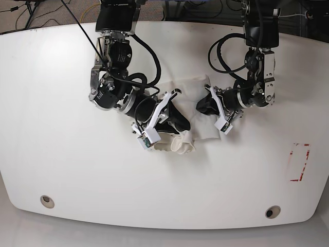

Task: Layout the t-shirt on the table in an organized manner, then fold the t-shirt properly
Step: 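Bring both grippers together and fold the strip in half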

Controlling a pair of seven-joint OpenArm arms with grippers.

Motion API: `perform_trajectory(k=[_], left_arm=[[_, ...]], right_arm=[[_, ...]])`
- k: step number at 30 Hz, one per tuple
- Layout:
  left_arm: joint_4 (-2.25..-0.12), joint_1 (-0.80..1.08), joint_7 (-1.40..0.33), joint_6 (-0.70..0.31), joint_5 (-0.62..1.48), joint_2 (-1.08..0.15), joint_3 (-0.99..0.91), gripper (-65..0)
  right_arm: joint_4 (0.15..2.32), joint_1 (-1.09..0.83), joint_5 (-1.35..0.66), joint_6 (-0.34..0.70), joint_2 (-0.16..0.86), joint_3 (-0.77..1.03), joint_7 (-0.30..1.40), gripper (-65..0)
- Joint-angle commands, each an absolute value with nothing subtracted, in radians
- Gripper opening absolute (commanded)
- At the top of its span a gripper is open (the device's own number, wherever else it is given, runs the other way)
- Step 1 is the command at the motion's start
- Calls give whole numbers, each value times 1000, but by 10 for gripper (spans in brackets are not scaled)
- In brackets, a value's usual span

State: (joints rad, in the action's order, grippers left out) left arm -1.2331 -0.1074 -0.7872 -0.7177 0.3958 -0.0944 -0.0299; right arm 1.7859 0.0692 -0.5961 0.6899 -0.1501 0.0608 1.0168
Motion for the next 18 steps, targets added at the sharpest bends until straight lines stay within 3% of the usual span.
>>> perform_trajectory(k=[1,10,14,18], left_arm=[[-1218,-77,-920,-698,285,-94,-21,-569],[-1218,-77,-920,-698,285,-91,-21,-568],[-1218,-77,-920,-698,285,-91,-21,-568],[-1218,-77,-920,-698,285,-91,-21,-567]], right_arm=[[1779,87,-631,698,-157,35,944,-609],[1732,88,-627,698,-157,16,900,-587],[1709,88,-627,698,-154,16,877,-439],[1690,87,-627,698,-154,16,834,-205]])
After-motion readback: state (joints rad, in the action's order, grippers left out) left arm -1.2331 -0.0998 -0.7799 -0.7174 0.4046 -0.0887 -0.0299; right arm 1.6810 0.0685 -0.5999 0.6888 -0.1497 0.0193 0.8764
